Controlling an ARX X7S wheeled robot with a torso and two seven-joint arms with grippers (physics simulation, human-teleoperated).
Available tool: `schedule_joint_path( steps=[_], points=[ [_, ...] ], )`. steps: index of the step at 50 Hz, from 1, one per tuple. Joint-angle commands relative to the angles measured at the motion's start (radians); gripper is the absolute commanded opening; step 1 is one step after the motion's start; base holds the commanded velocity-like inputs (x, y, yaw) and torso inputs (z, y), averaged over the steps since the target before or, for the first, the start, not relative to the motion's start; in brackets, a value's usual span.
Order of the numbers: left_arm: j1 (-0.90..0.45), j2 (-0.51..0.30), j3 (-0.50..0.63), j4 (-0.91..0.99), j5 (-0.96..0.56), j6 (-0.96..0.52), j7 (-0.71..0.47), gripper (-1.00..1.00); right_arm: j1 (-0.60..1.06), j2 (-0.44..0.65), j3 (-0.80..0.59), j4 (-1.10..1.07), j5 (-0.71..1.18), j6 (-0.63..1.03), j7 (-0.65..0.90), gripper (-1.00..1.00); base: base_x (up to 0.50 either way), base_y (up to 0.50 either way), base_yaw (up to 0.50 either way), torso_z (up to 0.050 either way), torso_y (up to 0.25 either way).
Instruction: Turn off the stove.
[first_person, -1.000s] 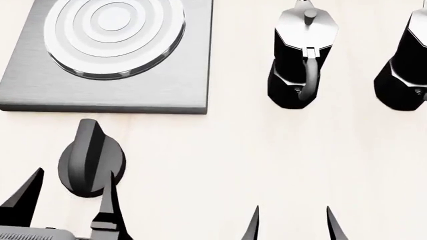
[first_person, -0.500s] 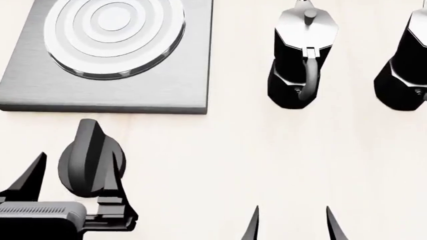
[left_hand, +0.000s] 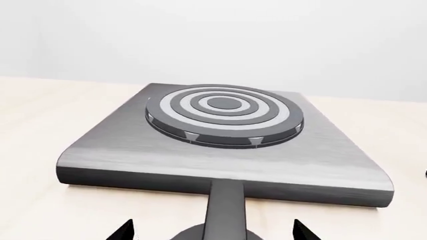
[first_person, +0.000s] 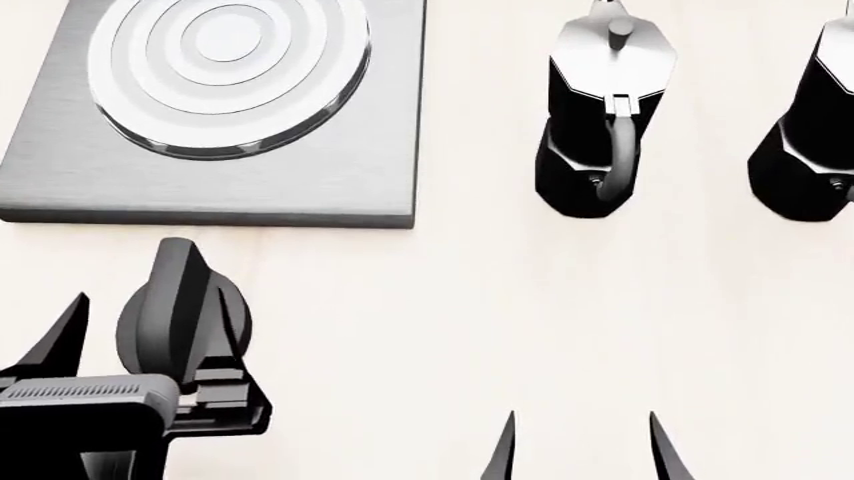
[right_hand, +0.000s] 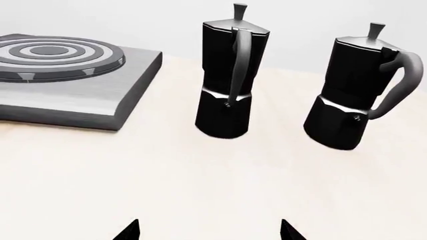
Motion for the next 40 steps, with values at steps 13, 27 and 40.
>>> schedule_joint_path(
  steps=[13,27,40],
  points=[
    [-0.01,-0.014,0.0,-0.05,-0.007,0.033,-0.009,1.0,0.001,0.006,-0.005,0.005,0.005,-0.005,0.006,1.0,0.0,0.0,0.0,0.0,0.0],
    [-0.03,-0.013,0.004,-0.103,-0.003,0.059,-0.014,1.0,0.001,0.009,-0.01,0.006,0.006,-0.007,0.01,1.0,0.0,0.0,0.0,0.0,0.0],
    [-0.036,-0.015,0.007,-0.117,-0.009,0.066,-0.02,1.0,0.004,0.011,-0.013,0.008,0.009,-0.007,0.013,1.0,0.0,0.0,0.0,0.0,0.0]
  ],
)
